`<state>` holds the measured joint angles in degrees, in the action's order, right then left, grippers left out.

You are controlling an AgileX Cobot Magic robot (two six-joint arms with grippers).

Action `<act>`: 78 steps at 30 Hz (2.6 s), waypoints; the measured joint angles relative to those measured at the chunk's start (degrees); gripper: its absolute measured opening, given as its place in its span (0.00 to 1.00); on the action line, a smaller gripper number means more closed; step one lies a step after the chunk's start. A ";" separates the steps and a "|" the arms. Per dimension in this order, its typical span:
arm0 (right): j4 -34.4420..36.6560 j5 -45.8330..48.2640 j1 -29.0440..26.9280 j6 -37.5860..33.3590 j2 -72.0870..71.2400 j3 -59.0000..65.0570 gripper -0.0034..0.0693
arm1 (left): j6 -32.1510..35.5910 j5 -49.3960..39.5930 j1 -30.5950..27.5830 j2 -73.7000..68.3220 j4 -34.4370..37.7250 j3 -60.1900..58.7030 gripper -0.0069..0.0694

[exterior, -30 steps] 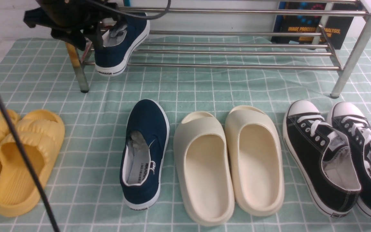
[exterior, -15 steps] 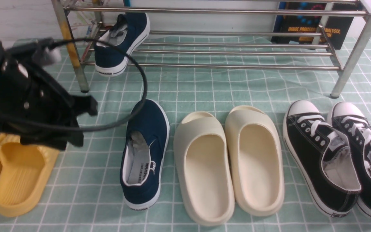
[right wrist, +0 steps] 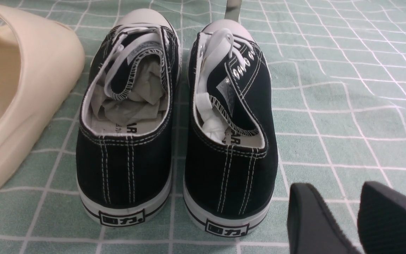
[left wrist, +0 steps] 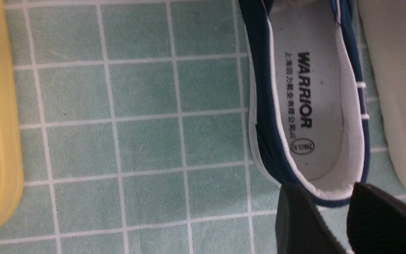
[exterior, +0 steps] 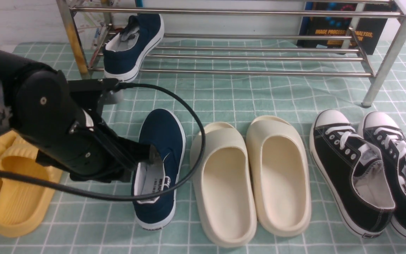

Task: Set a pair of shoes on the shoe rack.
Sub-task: Use the left arm to grab the shoe closest to it, then use the left arm to put a shoe into the shoe rack

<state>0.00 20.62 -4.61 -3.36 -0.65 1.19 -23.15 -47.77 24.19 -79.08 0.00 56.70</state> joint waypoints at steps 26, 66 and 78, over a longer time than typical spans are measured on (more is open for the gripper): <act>0.00 0.00 0.00 0.00 0.00 0.00 0.39 | 1.79 9.35 -2.73 -18.01 6.15 0.46 0.25; 0.00 0.00 0.00 0.00 0.00 0.00 0.39 | 4.64 -0.71 -9.08 -51.87 2.74 66.61 0.14; 0.00 0.00 0.00 0.00 0.00 0.00 0.39 | 4.64 2.10 -9.65 -51.06 3.82 67.23 0.49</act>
<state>0.00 20.62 -4.61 -3.36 -0.65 1.19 -18.51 -45.67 14.54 -130.14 3.82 123.93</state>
